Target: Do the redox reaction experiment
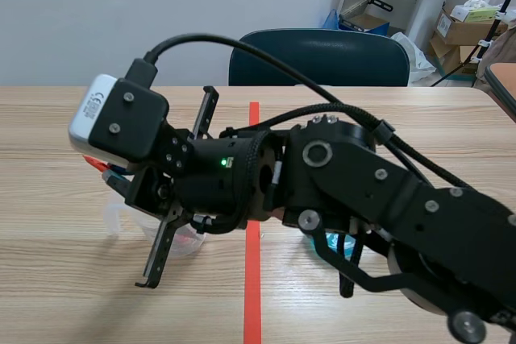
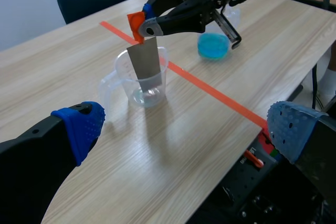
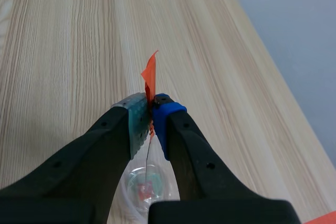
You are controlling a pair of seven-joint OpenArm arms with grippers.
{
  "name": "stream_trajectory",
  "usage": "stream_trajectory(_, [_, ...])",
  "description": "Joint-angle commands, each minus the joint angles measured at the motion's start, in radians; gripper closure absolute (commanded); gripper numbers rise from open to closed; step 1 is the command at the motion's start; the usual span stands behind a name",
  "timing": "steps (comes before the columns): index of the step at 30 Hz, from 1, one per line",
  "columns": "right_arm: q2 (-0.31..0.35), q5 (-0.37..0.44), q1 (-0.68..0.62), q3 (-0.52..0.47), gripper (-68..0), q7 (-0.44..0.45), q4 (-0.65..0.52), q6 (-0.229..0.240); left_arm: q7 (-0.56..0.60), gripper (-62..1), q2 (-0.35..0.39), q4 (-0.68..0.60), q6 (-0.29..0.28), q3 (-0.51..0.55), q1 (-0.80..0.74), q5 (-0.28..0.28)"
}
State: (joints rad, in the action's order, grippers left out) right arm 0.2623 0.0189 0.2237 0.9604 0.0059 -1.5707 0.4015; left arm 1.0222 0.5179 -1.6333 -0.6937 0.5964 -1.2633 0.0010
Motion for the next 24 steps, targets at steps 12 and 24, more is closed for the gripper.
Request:
stream_trajectory(12, [0.034, 0.193, 0.028, -0.099, -0.6, -0.232, -0.33, -0.008, -0.002, -62.3, -0.008, -0.002, -0.002, 0.005, 0.003, -0.072])
stream_trajectory(24, [0.026, 0.422, 0.062, -0.181, -0.6, -0.345, -0.445, -0.008, -0.002, -62.3, -0.008, -0.002, -0.002, 0.005, 0.003, -0.071])
